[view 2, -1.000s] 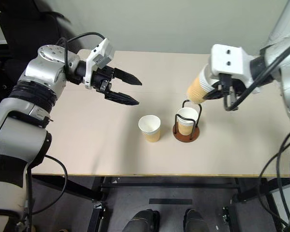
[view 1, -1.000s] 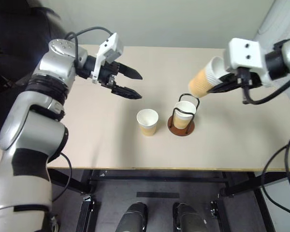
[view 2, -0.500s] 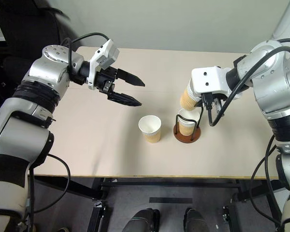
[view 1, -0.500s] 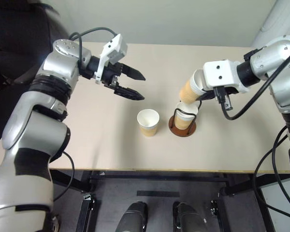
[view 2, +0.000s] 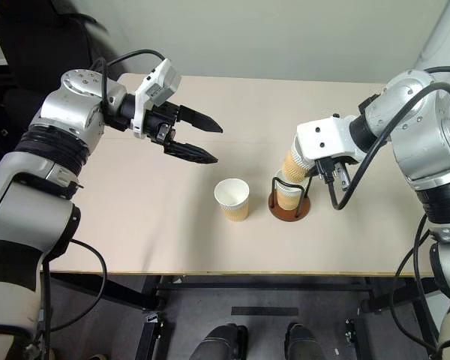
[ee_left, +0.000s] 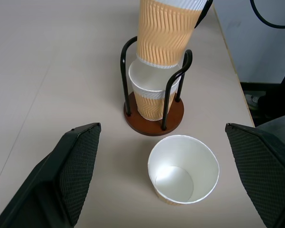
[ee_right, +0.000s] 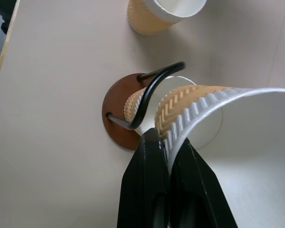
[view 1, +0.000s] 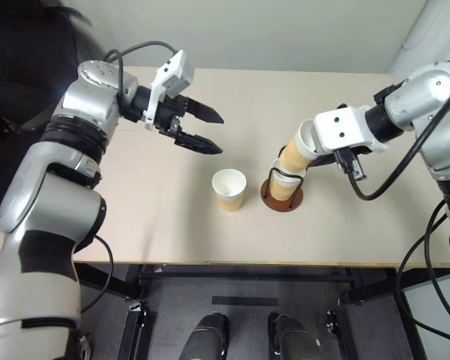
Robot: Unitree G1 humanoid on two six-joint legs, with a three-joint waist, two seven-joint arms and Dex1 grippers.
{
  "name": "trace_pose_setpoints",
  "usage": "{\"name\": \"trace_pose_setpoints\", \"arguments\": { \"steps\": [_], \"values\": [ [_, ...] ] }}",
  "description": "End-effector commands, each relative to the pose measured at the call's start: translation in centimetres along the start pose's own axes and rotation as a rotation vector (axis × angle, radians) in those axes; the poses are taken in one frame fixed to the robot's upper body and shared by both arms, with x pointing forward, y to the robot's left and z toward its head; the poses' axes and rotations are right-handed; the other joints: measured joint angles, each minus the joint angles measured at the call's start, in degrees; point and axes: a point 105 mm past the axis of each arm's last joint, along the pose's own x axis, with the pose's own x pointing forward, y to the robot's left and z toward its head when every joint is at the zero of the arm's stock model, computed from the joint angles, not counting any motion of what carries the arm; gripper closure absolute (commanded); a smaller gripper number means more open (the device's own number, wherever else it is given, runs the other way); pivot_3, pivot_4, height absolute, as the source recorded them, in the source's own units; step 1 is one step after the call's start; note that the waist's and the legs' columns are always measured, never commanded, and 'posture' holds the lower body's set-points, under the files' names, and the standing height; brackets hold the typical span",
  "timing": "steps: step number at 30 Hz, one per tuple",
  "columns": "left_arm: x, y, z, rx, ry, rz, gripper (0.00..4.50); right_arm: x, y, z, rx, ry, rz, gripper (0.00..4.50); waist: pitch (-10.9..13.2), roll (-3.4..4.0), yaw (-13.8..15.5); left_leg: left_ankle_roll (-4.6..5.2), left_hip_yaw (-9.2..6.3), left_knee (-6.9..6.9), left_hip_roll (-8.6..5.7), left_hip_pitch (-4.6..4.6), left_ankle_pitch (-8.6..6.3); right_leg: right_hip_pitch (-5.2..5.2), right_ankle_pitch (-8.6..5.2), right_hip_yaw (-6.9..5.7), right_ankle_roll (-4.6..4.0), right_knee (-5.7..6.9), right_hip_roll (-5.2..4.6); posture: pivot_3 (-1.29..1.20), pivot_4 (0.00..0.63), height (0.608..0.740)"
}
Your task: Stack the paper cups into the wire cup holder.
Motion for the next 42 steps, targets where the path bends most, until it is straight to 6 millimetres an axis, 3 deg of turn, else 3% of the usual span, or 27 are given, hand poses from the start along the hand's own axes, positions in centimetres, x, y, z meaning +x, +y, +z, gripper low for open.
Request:
{"name": "trace_pose_setpoints", "arguments": {
  "steps": [1,10,23,26,34,42],
  "values": [
    [-0.3,-0.4,0.9,0.028,-0.019,-0.032,0.0,0.0,-0.1,0.3,-0.055,0.015,-0.006,4.48,0.0,0.01,-0.1,0.0,0.05,-0.01,-0.03,0.01,0.0,0.0,0.0,-0.03,-0.02,-0.01,0.06,0.0,0.15,0.74],
    [-0.6,-0.6,0.7,0.021,-0.013,-0.033,0.0,1.6,-0.3,-0.8,-0.114,0.064,0.022,4.48,0.0,-0.01,-0.3,0.01,0.08,-0.01,-0.05,0.03,0.02,0.01,0.13,-0.05,0.0,-0.01,0.09,0.0,0.15,0.74],
    [-0.5,-0.6,0.7,0.022,-0.009,-0.035,0.0,1.9,-0.6,-0.9,-0.149,0.074,0.027,4.48,0.0,0.01,-0.2,0.0,0.01,-0.01,0.0,0.0,0.05,0.03,0.16,-0.02,-0.06,-0.02,0.02,0.0,0.15,0.74],
    [-0.4,-0.6,0.7,0.022,-0.007,-0.038,0.0,1.8,-0.6,-0.4,-0.125,0.045,0.025,3.92,0.0,0.0,-0.3,-0.01,0.04,-0.01,-0.01,0.02,0.06,0.03,0.16,-0.03,-0.06,-0.03,0.03,0.0,0.15,0.74],
    [-0.2,-0.6,0.8,0.021,-0.008,-0.04,0.0,1.0,-1.5,0.3,-0.041,-0.023,-0.03,1.2,0.0,0.0,-0.3,-0.03,0.03,-0.01,-0.02,0.01,0.07,0.03,0.06,-0.03,-0.23,-0.03,0.05,0.0,0.15,0.74],
    [0.6,-0.4,0.9,0.061,0.001,-0.044,0.0,-3.0,-1.6,1.6,0.183,-0.214,-0.139,1.2,0.0,0.0,-0.1,-0.01,0.05,-0.02,-0.04,-0.02,0.08,0.02,-0.04,-0.03,-0.41,-0.03,0.01,0.0,0.15,0.74]
  ]
}}
